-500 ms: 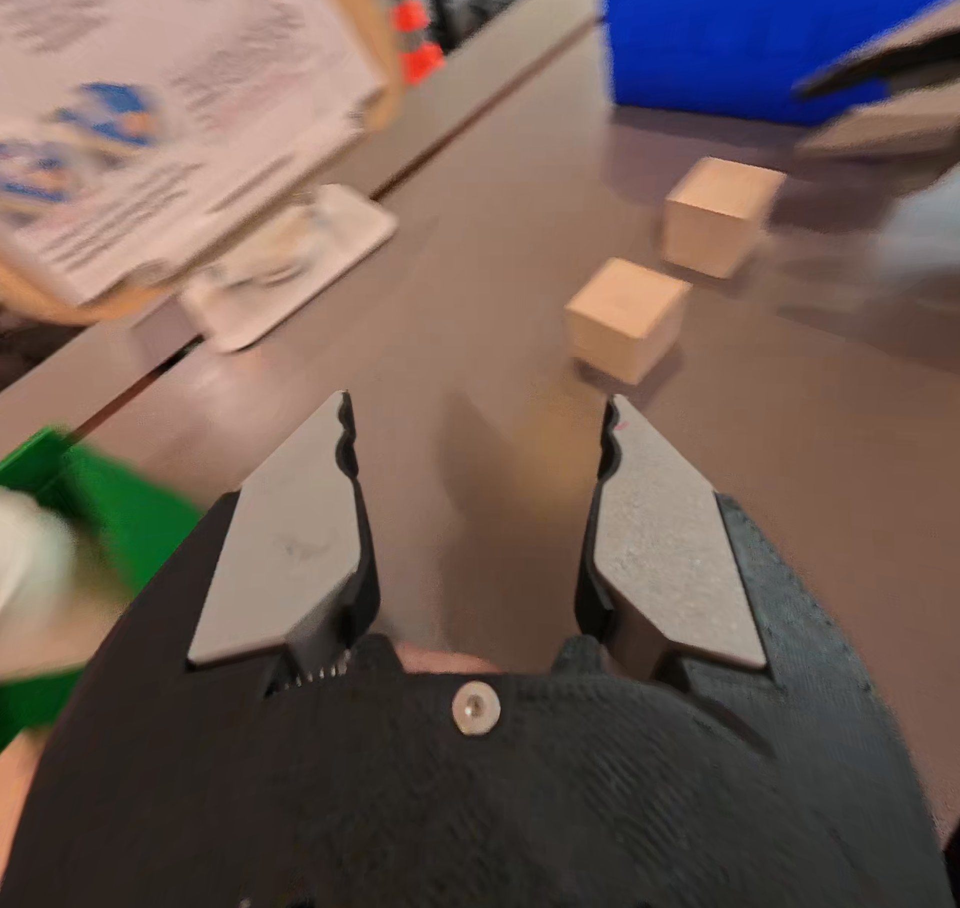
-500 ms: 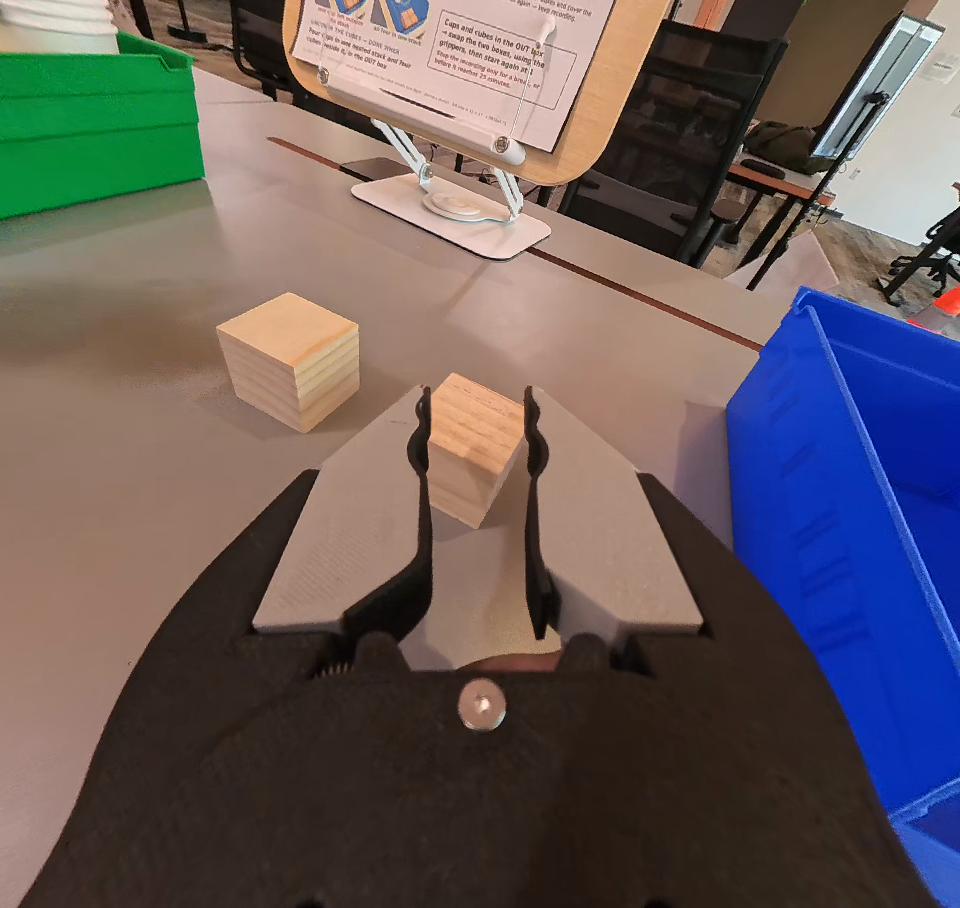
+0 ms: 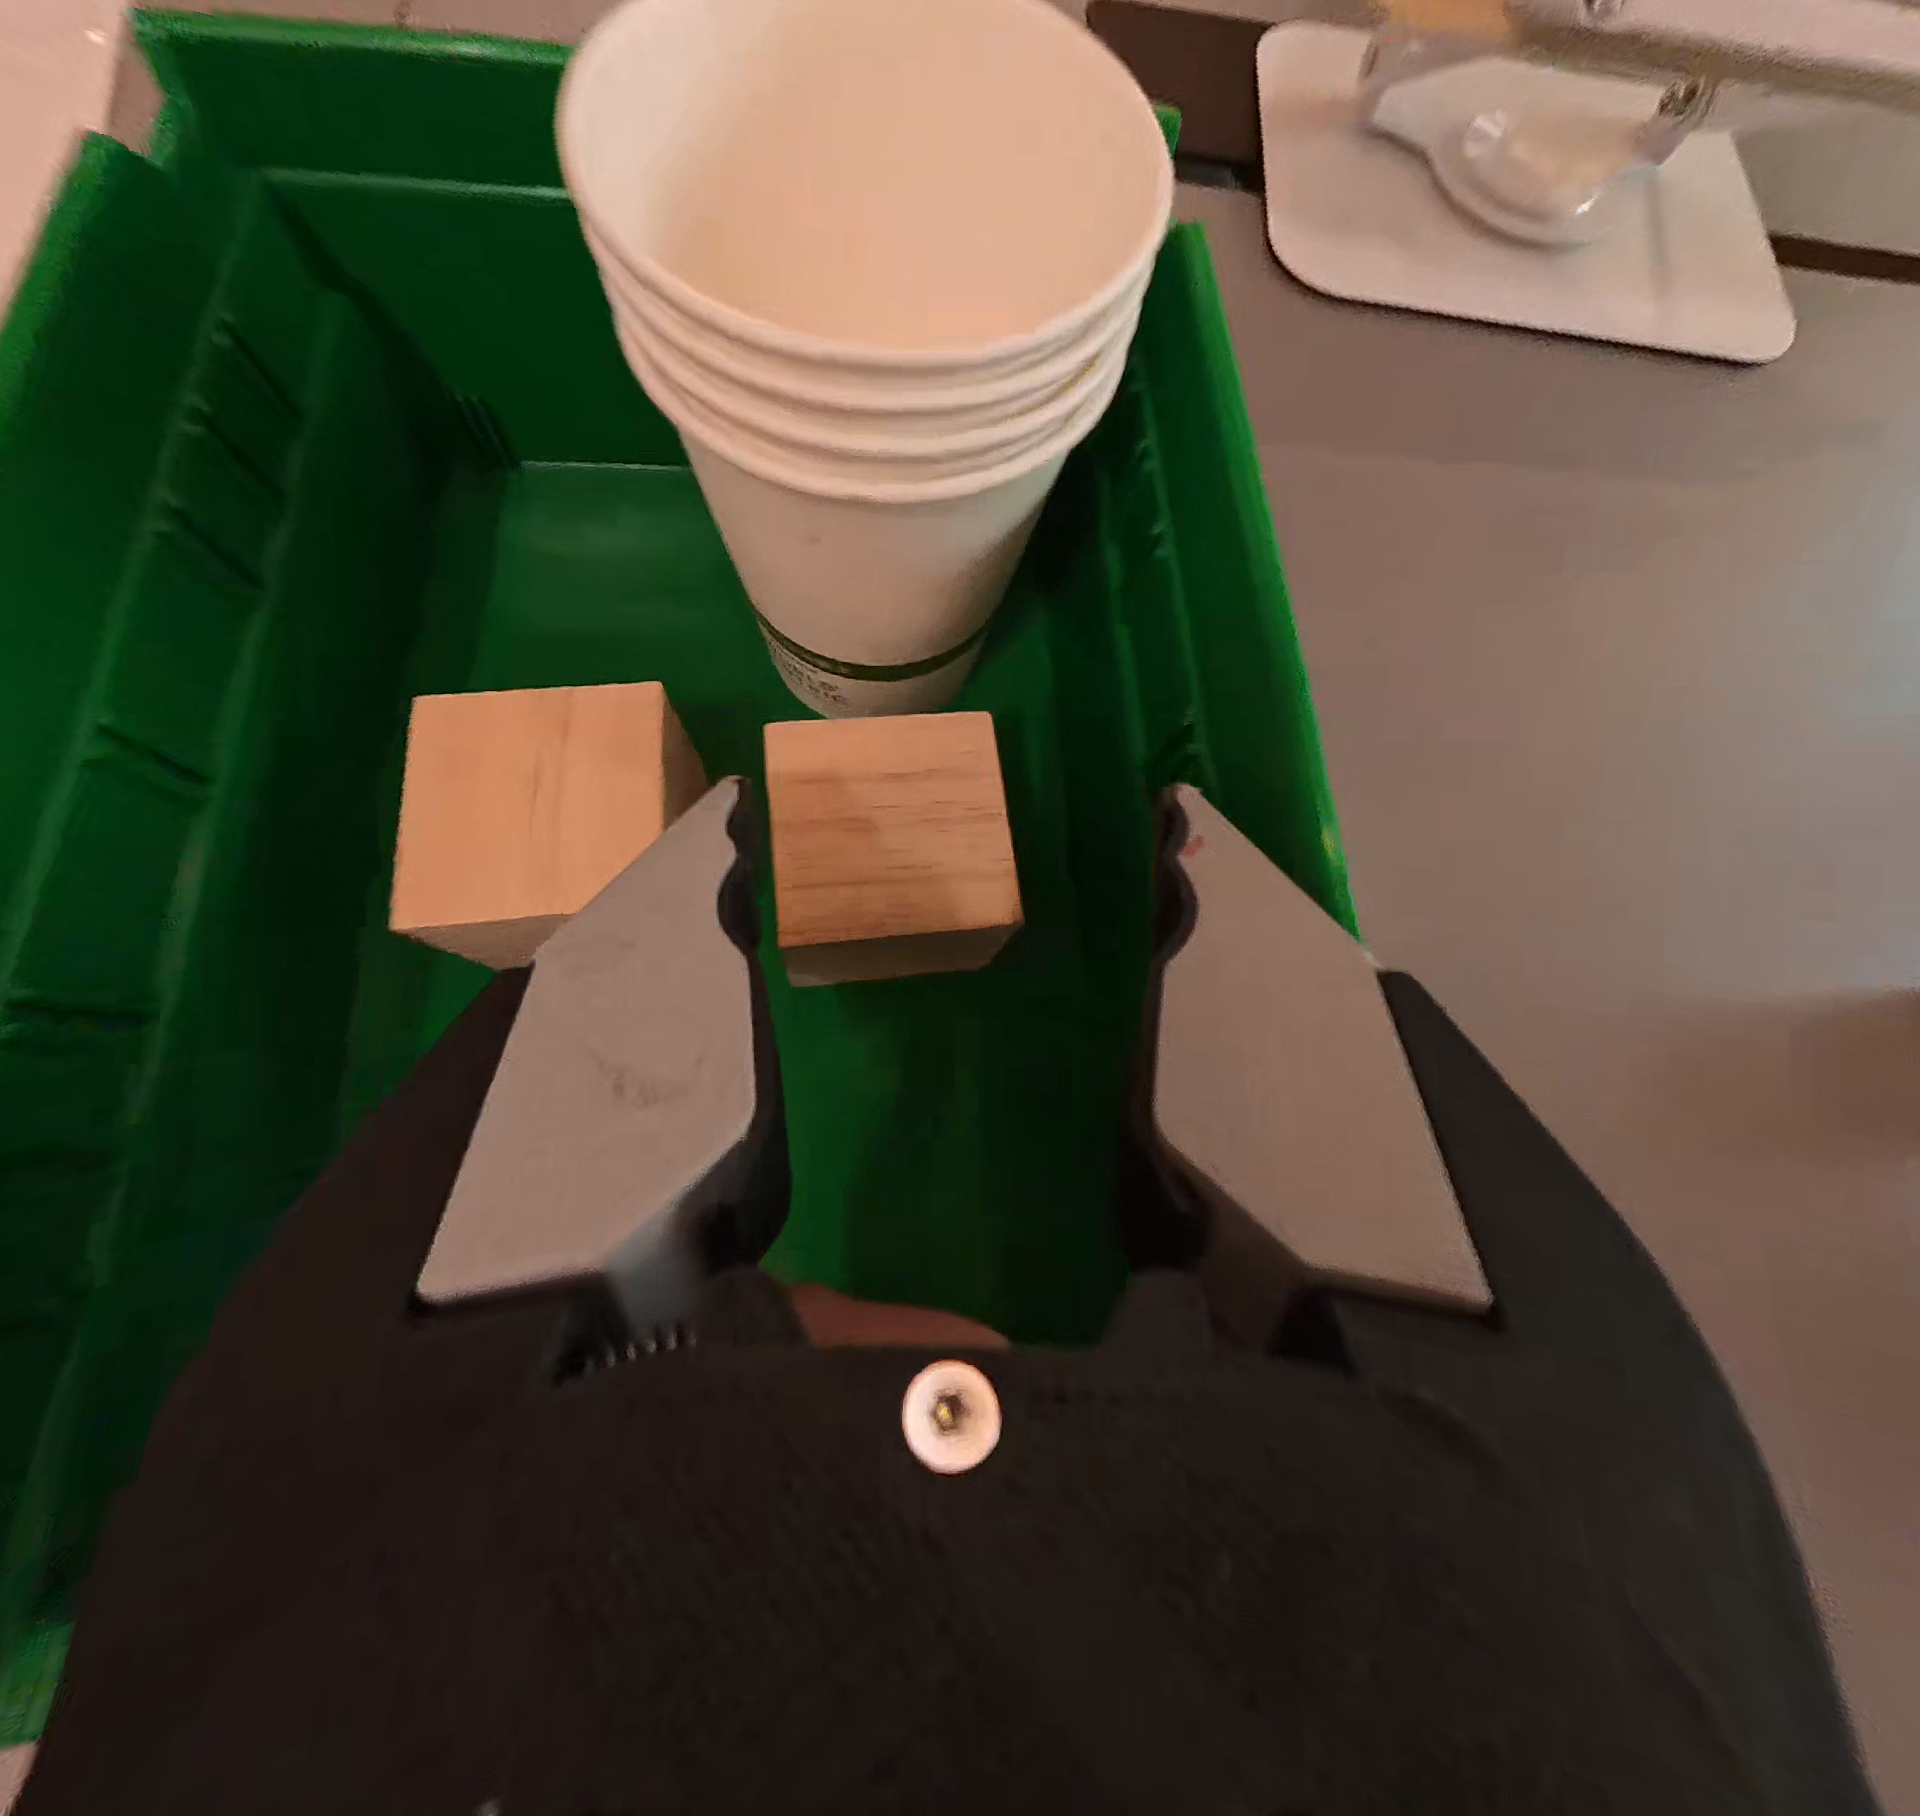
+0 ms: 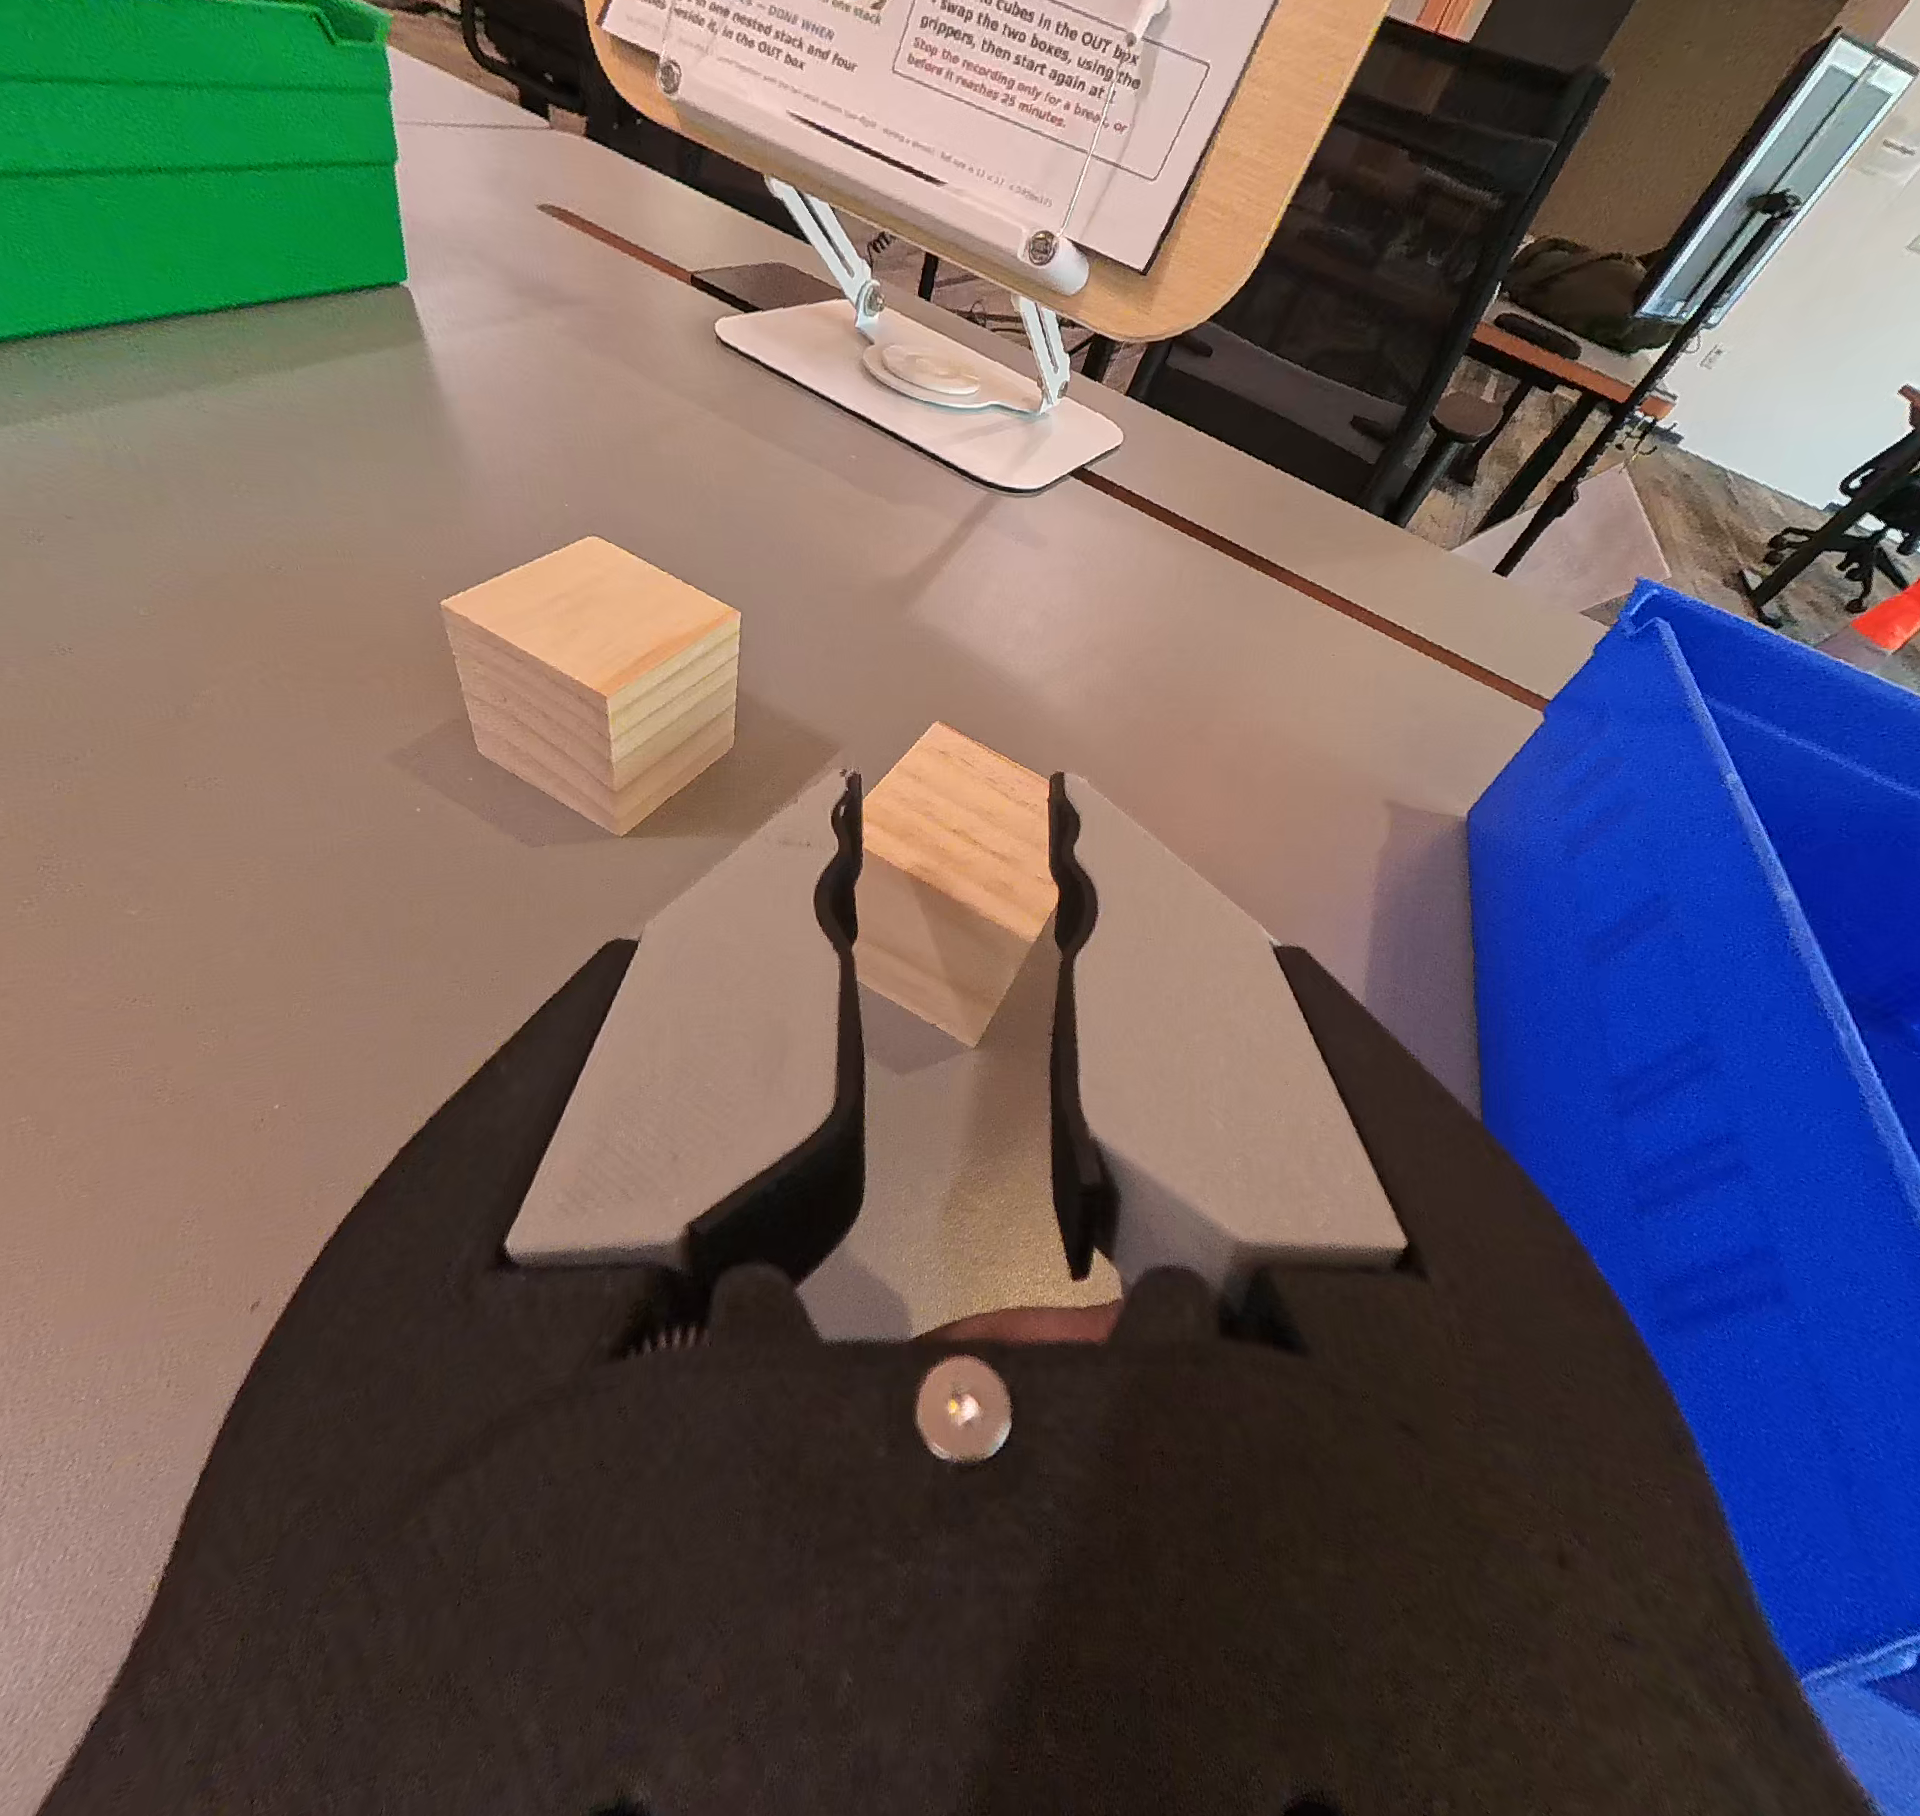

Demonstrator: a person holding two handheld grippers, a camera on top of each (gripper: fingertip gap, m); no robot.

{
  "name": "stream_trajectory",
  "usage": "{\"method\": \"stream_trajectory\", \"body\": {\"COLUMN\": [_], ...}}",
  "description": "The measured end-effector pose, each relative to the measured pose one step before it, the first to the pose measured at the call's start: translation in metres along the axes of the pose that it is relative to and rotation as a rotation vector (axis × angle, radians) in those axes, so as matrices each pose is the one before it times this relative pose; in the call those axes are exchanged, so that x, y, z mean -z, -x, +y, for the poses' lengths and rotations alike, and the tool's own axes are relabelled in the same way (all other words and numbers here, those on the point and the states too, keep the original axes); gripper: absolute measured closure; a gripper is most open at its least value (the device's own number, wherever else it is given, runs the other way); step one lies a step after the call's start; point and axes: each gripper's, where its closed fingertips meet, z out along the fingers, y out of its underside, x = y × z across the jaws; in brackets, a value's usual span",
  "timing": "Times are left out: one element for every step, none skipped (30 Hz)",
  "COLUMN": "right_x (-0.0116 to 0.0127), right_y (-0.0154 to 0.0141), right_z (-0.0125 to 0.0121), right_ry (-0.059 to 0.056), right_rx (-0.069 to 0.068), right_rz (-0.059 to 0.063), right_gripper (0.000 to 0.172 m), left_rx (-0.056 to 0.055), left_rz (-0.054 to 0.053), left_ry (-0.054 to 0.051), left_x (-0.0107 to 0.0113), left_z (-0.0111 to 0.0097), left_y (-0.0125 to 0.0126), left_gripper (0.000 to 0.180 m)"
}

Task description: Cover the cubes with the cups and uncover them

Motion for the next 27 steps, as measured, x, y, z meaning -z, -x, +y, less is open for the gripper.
{"method": "stream_trajectory", "body": {"right_x": [-0.00002,-0.00005,0.00011,0.00015,0.00028,0.00035,0.00055,0.00054,0.00058,0.00046,0.00051,0.00020,0.00020,0.00012,0.00005,0.00010,0.00006,-0.00005,-0.00005,-0.00021,-0.00024,-0.00016,-0.00009,-0.00023,-0.00016,-0.00015,-0.00029], "right_y": [0.00008,-0.00030,-0.00049,-0.00061,-0.00038,-0.00058,-0.00063,-0.00061,-0.00047,-0.00052,-0.00021,0.00006,0.00015,0.00025,0.00053,0.00061,0.00039,0.00020,0.00012,0.00024,0.00017,0.00019,0.00040,0.00046,0.00036,0.00052,0.00053], "right_z": [0.00032,0.00020,-0.00019,-0.00038,-0.00027,-0.00039,-0.00053,-0.00069,-0.00067,-0.00069,-0.00057,-0.00031,-0.00012,0.00004,0.00009,0.00020,0.00030,-0.00004,0.00010,0.00035,0.00021,0.00009,0.00021,0.00032,0.00031,-0.00001,0.00012], "right_ry": [0.0010,0.0001,-0.0012,-0.0019,-0.0013,-0.0019,-0.0033,-0.0037,-0.0034,-0.0035,-0.0030,-0.0016,-0.0004,-0.0002,0.0000,0.0007,0.0007,-0.0002,0.0005,0.0018,0.0013,0.0005,0.0011,0.0018,0.0015,0.0007,0.0009], "right_rx": [0.0030,0.0013,-0.0003,-0.0015,-0.0023,-0.0022,-0.0020,-0.0023,-0.0025,-0.0025,-0.0022,-0.0013,0.0000,0.0013,0.0016,0.0013,0.0018,0.0020,0.0011,-0.0002,-0.0004,0.0007,0.0021,0.0033,0.0036,0.0027,0.0017], "right_rz": [0.0013,0.0018,0.0026,0.0015,0.0002,0.0006,0.0013,0.0011,0.0009,0.0007,-0.0001,-0.0011,-0.0008,-0.0003,-0.0008,-0.0013,-0.0004,0.0006,0.0003,-0.0010,-0.0013,-0.0007,-0.0007,-0.0007,-0.0001,-0.0005,-0.0012], "right_gripper": [0.139,0.139,0.139,0.139,0.139,0.139,0.139,0.139,0.139,0.139,0.139,0.139,0.139,0.139,0.139,0.139,0.139,0.139,0.139,0.139,0.139,0.139,0.139,0.139,0.139,0.139,0.140], "left_rx": [-0.0146,-0.0238,-0.0339,-0.0172,-0.0066,-0.0157,-0.0279,-0.0289,-0.0181,-0.0088,0.0023,0.0043,0.0071,0.0063,0.0060,0.0067,-0.0053,-0.0213,-0.0109,-0.0098,-0.0079,-0.0115,-0.0218,-0.0211,-0.0190,-0.0132,-0.0075], "left_rz": [0.0057,-0.0208,-0.0414,-0.0410,-0.0125,-0.0079,-0.0164,-0.0146,-0.0033,-0.0003,-0.0069,-0.0044,-0.0079,0.0023,0.0184,0.0193,-0.0104,0.0000,0.0067,0.0090,0.0037,-0.0062,-0.0121,-0.0181,-0.0159,-0.0069,0.0007], "left_ry": [0.0295,0.0292,-0.0033,-0.0002,0.0137,0.0111,0.0102,0.0101,0.0077,0.0095,0.0194,0.0127,-0.0003,0.0053,0.0260,0.0230,0.0000,0.0013,0.0020,0.0033,-0.0001,-0.0067,-0.0143,-0.0164,-0.0283,-0.0477,-0.0617], "left_x": [-0.00735,-0.00751,-0.00547,-0.00208,-0.00191,-0.00128,-0.00064,-0.00016,0.00024,0.00062,-0.00041,-0.00077,-0.00106,-0.00181,-0.00227,-0.00164,-0.00009,-0.00023,0.00010,0.00012,0.00019,0.00064,0.00182,0.00354,0.00594,0.00844,0.01022], "left_z": [0.00457,0.00451,-0.00051,-0.00163,-0.00099,-0.00035,0.00076,0.00146,0.00145,0.00157,0.00299,0.00279,0.00184,0.00313,0.00485,0.00310,-0.00034,0.00008,0.00005,0.00028,0.00007,-0.00049,-0.00134,-0.00195,-0.00414,-0.00758,-0.01080], "left_y": [-0.00412,0.00033,0.00398,0.00492,0.00138,0.00025,0.00109,0.00075,-0.00084,-0.00072,0.00136,0.00171,0.00281,0.00128,-0.00098,-0.00124,0.00244,0.00056,-0.00025,-0.00002,0.00080,0.00193,0.00249,0.00365,0.00404,0.00316,0.00206], "left_gripper": [0.103,0.110,0.113,0.123,0.123,0.123,0.125,0.126,0.125,0.120,0.109,0.104,0.104,0.104,0.106,0.111,0.118,0.122,0.122,0.122,0.122,0.122,0.122,0.123,0.123,0.123,0.123]}}
